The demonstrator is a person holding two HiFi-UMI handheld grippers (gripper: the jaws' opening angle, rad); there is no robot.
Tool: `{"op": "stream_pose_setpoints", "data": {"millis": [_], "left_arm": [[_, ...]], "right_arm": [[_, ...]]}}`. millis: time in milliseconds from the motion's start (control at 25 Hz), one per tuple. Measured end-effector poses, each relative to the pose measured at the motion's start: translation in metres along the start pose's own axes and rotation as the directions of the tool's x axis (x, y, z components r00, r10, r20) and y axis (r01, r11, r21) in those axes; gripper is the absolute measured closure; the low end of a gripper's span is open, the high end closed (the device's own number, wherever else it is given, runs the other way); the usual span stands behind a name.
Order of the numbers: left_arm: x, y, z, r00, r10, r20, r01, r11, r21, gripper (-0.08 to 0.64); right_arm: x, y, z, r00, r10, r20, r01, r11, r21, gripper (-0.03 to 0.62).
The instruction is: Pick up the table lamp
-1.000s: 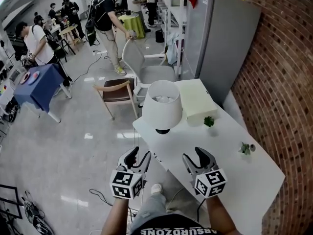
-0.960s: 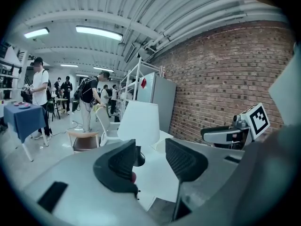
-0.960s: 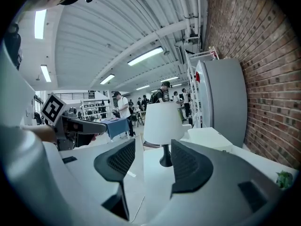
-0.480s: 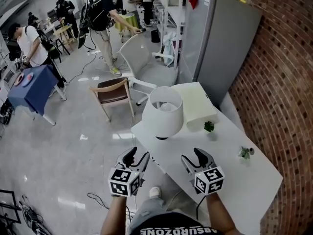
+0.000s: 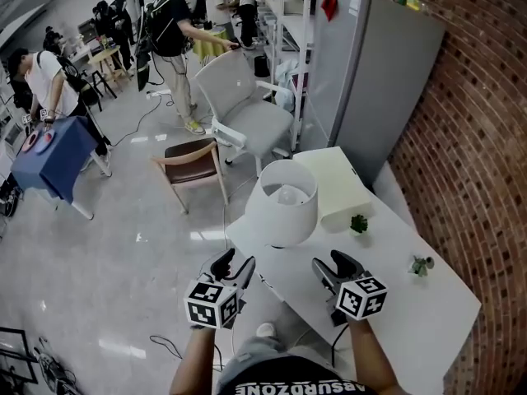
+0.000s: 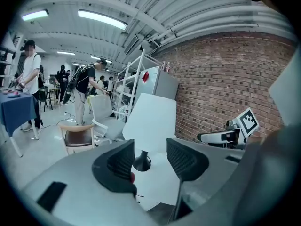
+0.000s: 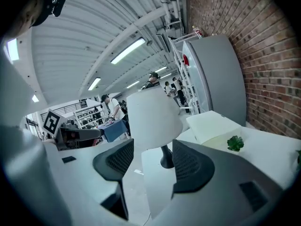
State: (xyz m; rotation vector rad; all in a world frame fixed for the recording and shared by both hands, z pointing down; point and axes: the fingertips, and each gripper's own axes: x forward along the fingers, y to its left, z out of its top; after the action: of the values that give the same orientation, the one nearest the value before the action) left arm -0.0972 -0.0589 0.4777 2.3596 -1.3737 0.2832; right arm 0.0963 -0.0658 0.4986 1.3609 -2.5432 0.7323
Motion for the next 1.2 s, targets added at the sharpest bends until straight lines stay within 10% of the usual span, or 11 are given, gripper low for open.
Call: {"op": "stream_pose_setpoints", "data": {"millis": [1200], "left_arm": [[0.057,0.049,0.01,0.995,-0.094,0.013,0.095,0.982,-0.161,0.364]], "right_arm": [[0.044,-0.041,0.015,0.996,0.071,0.052,-0.083,0.956,0.281,0.359]]}}
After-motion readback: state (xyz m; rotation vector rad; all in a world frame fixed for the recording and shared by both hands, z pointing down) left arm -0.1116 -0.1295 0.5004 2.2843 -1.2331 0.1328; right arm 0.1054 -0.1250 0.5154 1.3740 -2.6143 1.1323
